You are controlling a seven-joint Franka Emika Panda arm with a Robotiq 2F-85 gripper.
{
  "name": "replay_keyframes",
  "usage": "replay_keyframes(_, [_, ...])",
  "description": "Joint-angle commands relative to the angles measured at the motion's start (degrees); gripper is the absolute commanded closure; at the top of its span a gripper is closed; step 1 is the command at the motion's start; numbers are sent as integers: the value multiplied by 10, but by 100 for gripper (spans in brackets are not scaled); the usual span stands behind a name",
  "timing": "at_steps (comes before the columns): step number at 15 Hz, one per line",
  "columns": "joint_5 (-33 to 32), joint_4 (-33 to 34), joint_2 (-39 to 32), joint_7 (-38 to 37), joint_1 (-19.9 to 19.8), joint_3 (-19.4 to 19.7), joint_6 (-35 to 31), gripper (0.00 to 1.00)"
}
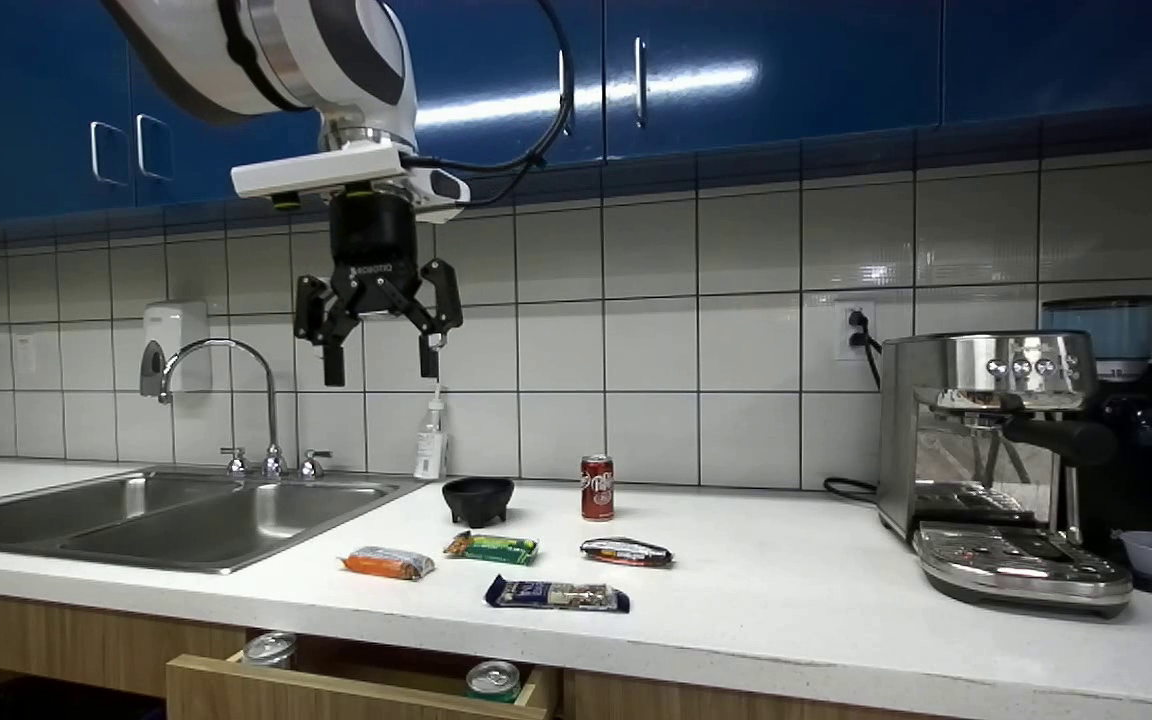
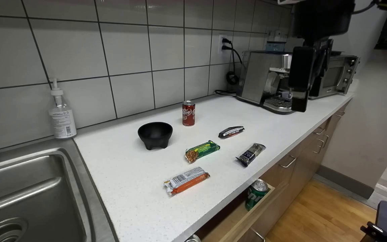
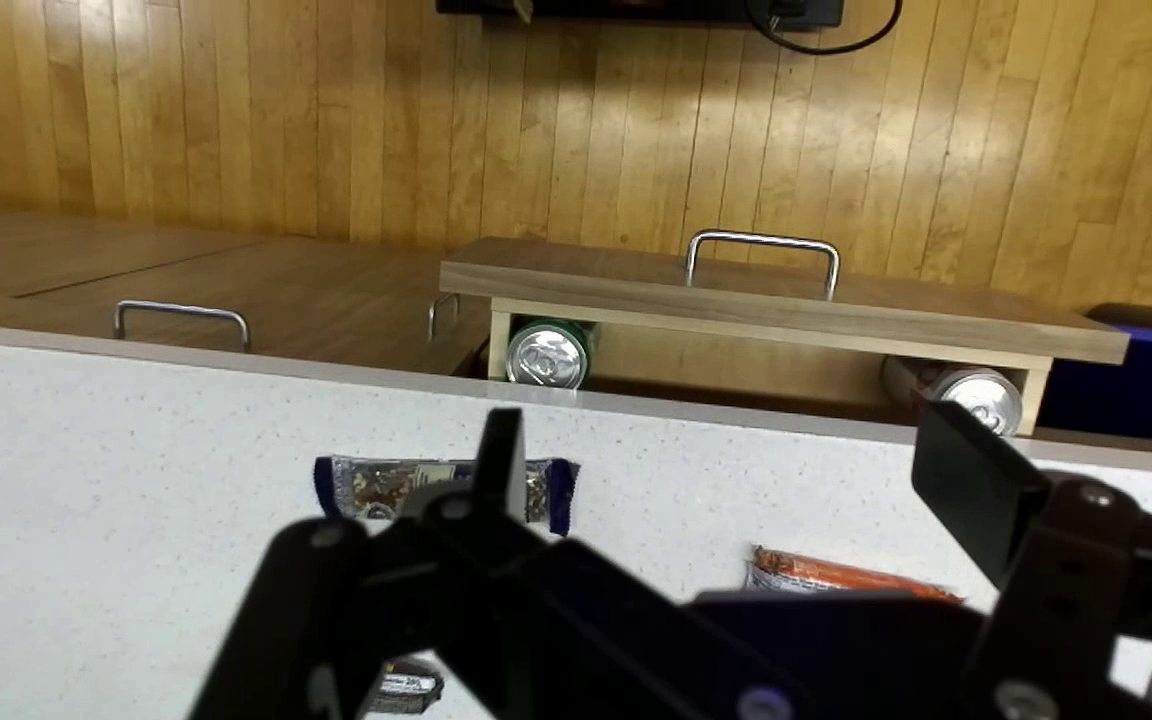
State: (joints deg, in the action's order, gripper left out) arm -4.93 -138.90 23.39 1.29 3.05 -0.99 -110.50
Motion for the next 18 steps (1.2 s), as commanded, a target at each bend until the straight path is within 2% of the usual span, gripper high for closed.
replay_keyframes(1, [-5,-34,23,4,0,-8,-24,0])
replay_keyframes(9, [-21,-89,22,-11,-3,-20,-117,0])
replay_keyframes(18, [-20,-129,-19,-35,-9,-23,-225,0])
